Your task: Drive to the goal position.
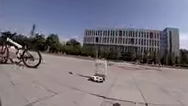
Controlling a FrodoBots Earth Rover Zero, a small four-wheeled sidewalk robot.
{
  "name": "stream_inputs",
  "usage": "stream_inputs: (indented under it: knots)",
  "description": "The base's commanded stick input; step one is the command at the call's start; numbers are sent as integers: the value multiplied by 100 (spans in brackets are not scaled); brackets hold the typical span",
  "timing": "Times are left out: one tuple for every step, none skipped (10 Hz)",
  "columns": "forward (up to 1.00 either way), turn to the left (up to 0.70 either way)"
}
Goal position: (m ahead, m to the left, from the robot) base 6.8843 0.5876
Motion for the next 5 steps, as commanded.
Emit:
stream_inputs:
  knots:
    - [70, 10]
    - [70, 10]
    - [70, 10]
    - [70, 10]
    - [70, 10]
